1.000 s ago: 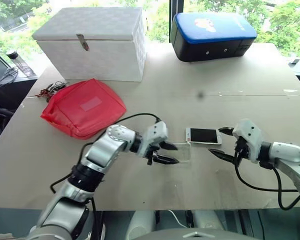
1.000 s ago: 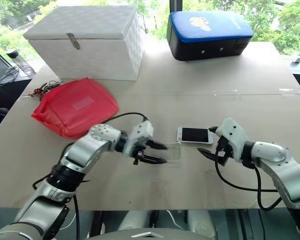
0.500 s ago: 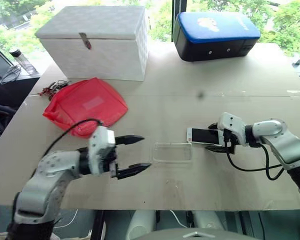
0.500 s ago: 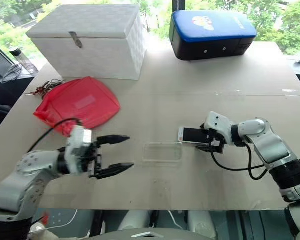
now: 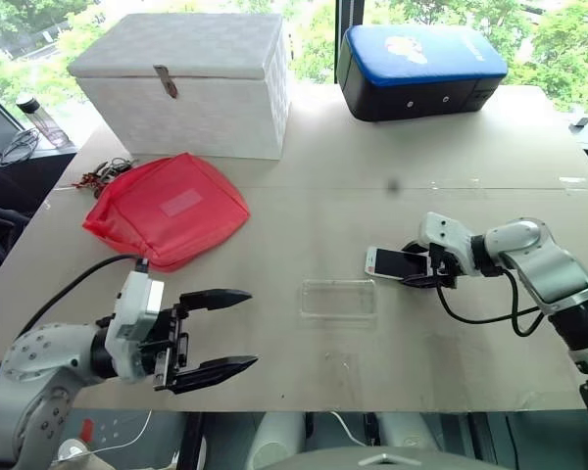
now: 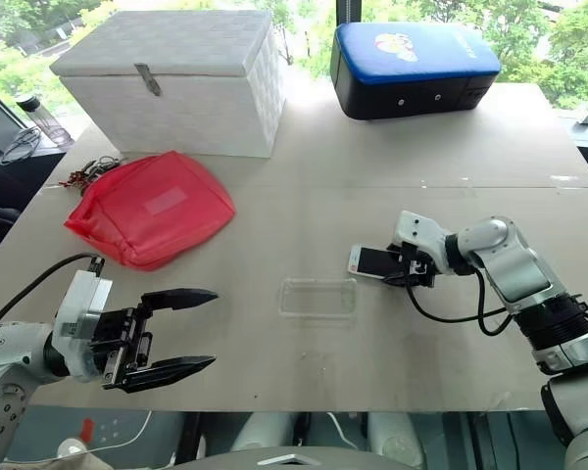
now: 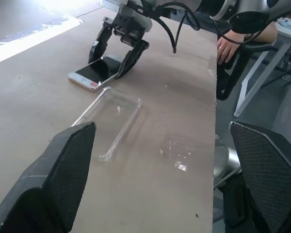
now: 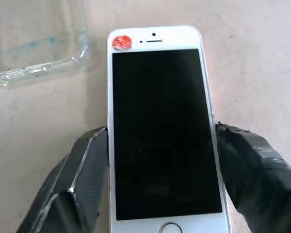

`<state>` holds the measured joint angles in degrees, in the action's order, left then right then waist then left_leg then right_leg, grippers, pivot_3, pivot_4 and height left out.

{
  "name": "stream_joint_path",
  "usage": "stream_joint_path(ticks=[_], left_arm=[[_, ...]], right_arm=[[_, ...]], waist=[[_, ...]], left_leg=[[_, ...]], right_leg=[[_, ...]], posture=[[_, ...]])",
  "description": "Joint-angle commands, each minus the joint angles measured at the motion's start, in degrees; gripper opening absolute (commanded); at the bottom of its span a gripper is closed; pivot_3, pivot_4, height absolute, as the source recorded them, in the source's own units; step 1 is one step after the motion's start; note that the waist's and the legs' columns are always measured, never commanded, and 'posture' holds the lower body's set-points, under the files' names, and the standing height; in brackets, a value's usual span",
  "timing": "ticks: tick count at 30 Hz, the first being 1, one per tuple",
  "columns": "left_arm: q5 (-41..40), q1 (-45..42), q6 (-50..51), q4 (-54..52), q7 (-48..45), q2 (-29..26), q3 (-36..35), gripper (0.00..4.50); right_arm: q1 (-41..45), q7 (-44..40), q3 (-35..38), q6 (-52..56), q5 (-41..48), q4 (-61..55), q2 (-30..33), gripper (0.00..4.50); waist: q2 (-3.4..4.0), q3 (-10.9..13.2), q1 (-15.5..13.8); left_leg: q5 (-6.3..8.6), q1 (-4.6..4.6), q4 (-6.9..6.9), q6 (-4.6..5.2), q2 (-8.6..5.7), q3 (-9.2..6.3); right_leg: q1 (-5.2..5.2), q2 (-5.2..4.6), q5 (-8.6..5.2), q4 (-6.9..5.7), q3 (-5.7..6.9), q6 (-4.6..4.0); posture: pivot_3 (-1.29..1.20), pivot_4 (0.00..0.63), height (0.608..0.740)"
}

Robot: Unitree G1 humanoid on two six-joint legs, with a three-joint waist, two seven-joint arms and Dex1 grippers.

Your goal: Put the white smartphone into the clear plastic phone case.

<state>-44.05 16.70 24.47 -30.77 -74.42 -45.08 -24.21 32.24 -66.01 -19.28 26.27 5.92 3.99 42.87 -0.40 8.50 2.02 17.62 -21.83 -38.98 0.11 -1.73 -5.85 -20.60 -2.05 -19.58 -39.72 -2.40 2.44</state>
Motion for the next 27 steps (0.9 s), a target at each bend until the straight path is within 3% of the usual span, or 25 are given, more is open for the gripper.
stream_joint_path(ticks=[1,7,12,18,23,27], left_arm=[[-0.28,-1.01,-0.94,0.17,2.12,0.68,0.57,4.5],[-1.34,-1.22,0.05,0.22,6.4,3.5,2.19,4.5],[3.8,1.14,-3.77,3.0,5.73,3.85,4.06,4.5],[8.6,2.65,-7.77,7.59,4.59,3.08,5.56,4.5],[9.9,2.91,-9.1,8.76,4.6,3.11,6.57,4.5],[10.32,3.9,-9.17,8.25,4.52,2.95,7.03,4.5]], right_arm=[[-2.62,1.08,-1.5,-0.41,-3.3,1.74,0.76,2.91],[-3.2,-0.09,3.62,1.35,1.87,-2.49,0.52,2.89],[-0.53,-1.12,6.94,10.42,11.16,-18.01,-0.95,2.74],[1.26,1.63,1.53,16.83,12.34,-30.47,-2.34,2.74],[1.02,3.52,-7.93,12.89,4.56,-27.86,-2.09,2.74],[-0.07,5.68,-10.99,11.01,1.97,-23.81,-5.02,2.74]], waist=[[-0.01,-0.03,0.01],[-0.03,-0.05,-0.24],[0.35,0.22,0.09],[0.39,0.25,0.15],[0.35,0.26,-0.22],[0.35,0.25,0.17]], left_leg=[[0.0,0.01,0.0,0.0,0.0,0.0],[0.0,-0.01,0.0,0.01,-0.01,0.0],[0.0,-0.15,0.04,0.0,-0.01,0.01],[0.0,-0.14,0.29,-0.01,0.0,0.0],[0.0,-0.17,0.3,0.0,-0.04,0.0],[-0.01,-0.14,0.41,-0.02,-0.03,0.0]], right_leg=[[0.0,0.0,0.0,0.0,-0.01,0.0],[0.01,-0.02,0.0,0.01,0.0,0.0],[-0.12,-0.02,0.0,0.0,-0.03,0.0],[-0.2,-0.02,0.0,0.1,0.0,0.0],[-0.19,-0.09,0.0,0.29,0.04,0.0],[-0.19,-0.08,0.0,0.29,0.05,0.0]], posture=[[0.0,0.15,0.74],[0.0,0.15,0.74],[0.0,0.15,0.74],[0.0,0.15,0.74],[0.0,0.15,0.74],[0.0,0.15,0.74]])
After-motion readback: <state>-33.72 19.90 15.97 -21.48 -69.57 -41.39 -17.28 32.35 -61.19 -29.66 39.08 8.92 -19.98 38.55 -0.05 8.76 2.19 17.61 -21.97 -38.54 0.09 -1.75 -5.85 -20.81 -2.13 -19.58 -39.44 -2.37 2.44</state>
